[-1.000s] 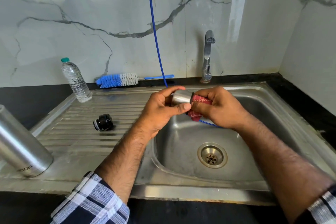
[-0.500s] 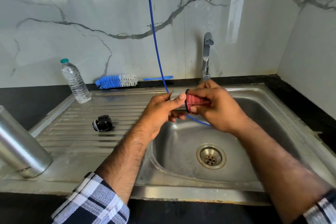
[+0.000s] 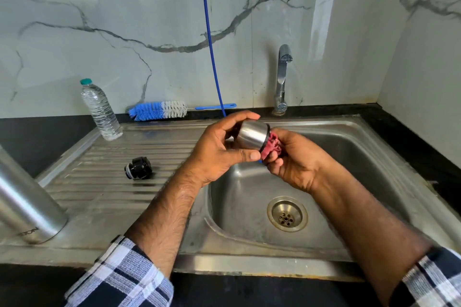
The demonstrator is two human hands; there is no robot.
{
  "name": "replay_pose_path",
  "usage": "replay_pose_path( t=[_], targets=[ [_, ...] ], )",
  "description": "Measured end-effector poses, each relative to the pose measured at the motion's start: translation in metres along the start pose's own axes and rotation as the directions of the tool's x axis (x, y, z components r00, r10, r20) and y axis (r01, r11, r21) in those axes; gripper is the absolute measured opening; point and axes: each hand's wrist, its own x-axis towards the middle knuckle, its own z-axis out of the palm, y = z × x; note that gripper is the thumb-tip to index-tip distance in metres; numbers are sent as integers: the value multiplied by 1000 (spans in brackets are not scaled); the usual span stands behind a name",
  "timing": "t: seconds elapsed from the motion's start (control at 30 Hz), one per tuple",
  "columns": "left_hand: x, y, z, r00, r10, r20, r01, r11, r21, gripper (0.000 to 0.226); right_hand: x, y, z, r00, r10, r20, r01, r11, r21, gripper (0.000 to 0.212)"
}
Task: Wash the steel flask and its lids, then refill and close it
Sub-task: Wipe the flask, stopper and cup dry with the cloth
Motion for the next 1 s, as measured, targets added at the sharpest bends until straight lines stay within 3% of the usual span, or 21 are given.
replay_pose_path(
  t=[0.07,0.13,0.17,0.2,0.27,0.3,0.33,0.4,0.57,0.67,0.73,0.8,0.83,0.93,0.97,1.0],
  targets=[
    [-1,-2,0,1000,-6,-4,6,1000,11,70,0,0,-1,999,34,16,-34,999,1,17],
    [0,-1,5,989,-125,-83,116,988,-106,49,2,3,2,977,-211,-11,206,963,-173,9],
    [0,1,8,967,-224,-124,201,964,-171,34,1,5,3,915,-402,18,384,859,-339,11],
    [1,0,10,933,-329,-147,294,931,-218,29,0,7,2,808,-579,104,534,649,-542,19],
    [2,1,9,874,-466,-137,421,867,-265,40,-3,7,-1,625,-703,338,585,135,-800,32],
    [2,1,7,865,-481,-142,430,857,-284,42,-5,5,-2,590,-700,403,559,-5,-829,36],
    [2,2,5,868,-471,-158,412,859,-303,39,-7,2,-3,578,-696,426,552,-51,-832,39],
    [3,2,1,880,-438,-183,370,875,-314,40,-8,-2,-5,569,-719,399,567,-7,-823,42],
    [6,-2,6,853,-459,-247,369,866,-336,92,-6,-1,-7,554,-715,426,563,-55,-824,52],
    [7,0,-2,827,-469,-309,337,855,-394,73,-4,-3,-8,549,-733,402,563,-31,-826,41],
    [6,-2,-14,805,-473,-359,310,850,-425,62,-4,-6,-12,544,-789,286,594,121,-796,36],
    [4,-7,-21,815,-437,-381,325,888,-324,65,-3,-8,-13,571,-806,157,644,321,-694,35],
    [3,-8,-18,837,-403,-372,329,911,-247,65,-3,-6,-12,573,-807,145,658,348,-668,35],
    [3,-10,0,917,-299,-264,287,954,-84,69,-1,3,-7,507,-819,268,635,145,-759,34],
    [3,-10,2,931,-277,-236,270,961,-62,70,1,5,-6,513,-817,264,631,150,-761,32],
    [2,-10,2,941,-263,-211,259,965,-49,72,2,4,-6,544,-811,216,628,223,-746,30]
  ],
)
